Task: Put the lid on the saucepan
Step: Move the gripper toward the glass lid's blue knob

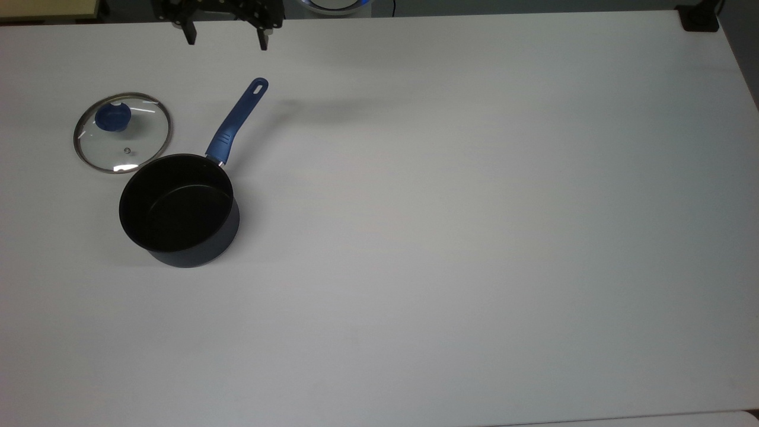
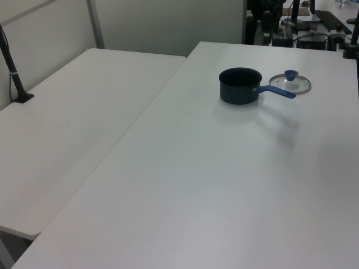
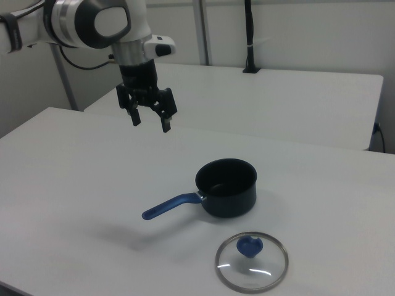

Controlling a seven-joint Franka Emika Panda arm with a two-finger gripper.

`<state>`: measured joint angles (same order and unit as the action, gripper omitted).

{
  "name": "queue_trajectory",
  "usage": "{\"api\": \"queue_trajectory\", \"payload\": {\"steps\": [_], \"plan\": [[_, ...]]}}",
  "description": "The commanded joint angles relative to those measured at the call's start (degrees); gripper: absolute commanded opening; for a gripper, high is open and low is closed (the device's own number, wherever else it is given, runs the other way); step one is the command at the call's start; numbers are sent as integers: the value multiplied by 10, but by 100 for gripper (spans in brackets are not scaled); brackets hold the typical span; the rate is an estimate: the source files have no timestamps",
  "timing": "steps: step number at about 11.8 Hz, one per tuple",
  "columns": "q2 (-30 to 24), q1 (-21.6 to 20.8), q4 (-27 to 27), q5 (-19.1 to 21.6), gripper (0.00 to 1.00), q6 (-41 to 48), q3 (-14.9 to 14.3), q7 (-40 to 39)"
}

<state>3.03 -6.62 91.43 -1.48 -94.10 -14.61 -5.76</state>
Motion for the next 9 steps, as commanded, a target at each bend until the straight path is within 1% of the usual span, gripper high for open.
{"api": "queue_trajectory", "payload": {"steps": [1, 2, 3, 4, 5, 6, 7, 9], "plan": [[0, 21, 12, 1, 100, -35, -53, -10], [10, 23, 29, 5, 100, -57, -83, -36], [17, 31, 47, 7, 100, -78, -102, -59], [28, 54, 61, 8, 100, -105, -110, -75], [43, 84, 80, 8, 100, -121, -111, -100], [56, 101, 104, 8, 100, -156, -112, -135], [70, 115, 123, 8, 100, -191, -120, -147], [113, 134, 139, 8, 100, -234, -122, -174]]}}
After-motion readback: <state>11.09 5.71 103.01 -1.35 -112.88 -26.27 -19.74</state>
